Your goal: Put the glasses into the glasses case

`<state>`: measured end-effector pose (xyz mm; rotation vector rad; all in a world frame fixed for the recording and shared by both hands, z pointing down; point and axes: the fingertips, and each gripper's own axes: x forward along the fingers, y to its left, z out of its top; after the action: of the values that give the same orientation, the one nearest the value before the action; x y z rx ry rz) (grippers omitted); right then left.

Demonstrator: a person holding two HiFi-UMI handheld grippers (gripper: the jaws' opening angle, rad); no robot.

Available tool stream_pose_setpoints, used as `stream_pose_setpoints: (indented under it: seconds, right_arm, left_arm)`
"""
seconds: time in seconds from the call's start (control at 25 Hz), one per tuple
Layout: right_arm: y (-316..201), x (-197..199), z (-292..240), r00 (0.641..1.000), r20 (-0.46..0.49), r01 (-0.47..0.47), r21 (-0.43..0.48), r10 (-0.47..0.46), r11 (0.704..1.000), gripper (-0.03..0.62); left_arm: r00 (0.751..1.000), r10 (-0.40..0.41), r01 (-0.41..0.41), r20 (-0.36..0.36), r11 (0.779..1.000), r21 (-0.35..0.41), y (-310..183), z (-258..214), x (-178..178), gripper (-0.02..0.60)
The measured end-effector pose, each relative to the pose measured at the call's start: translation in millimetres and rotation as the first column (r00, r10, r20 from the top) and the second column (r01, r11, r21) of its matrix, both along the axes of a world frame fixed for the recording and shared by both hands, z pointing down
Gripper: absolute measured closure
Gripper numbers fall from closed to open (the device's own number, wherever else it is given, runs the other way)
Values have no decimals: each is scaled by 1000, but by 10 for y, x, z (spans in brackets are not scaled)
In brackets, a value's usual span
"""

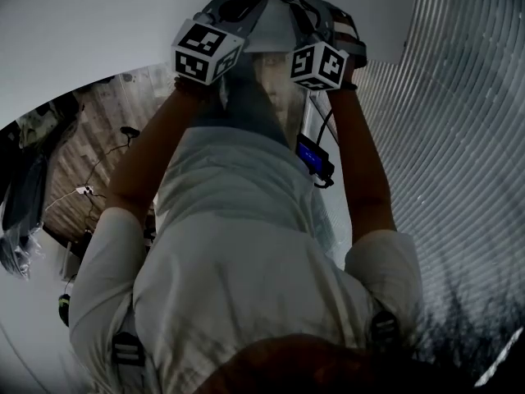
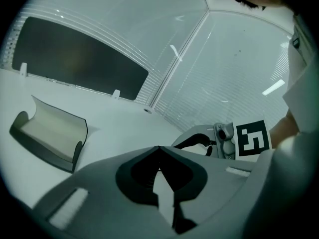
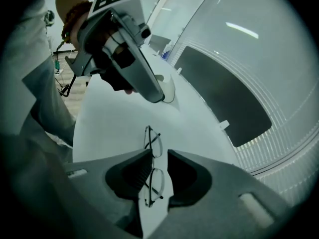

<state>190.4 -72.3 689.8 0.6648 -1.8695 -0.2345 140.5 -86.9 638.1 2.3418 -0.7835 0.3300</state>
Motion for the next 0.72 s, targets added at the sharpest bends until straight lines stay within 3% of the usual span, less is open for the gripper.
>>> stream_pose_setpoints:
  seconds: [0.2, 0.44, 0.72]
  right_arm:
    - [35, 47, 262, 997, -75, 12, -52, -16, 999, 496]
    - [-26, 59, 357, 995, -96, 20, -51, -25, 998, 497]
    - [-11, 24, 352, 993, -113, 42, -39, -47, 998, 546]
  left_arm:
    - [1000, 3, -3, 29, 1000, -17, -26, 157, -7, 581]
    - [999, 12, -11, 33, 1000, -26, -35, 171, 9, 581]
    - [999, 1, 0, 32, 999, -33, -9, 178, -69, 581]
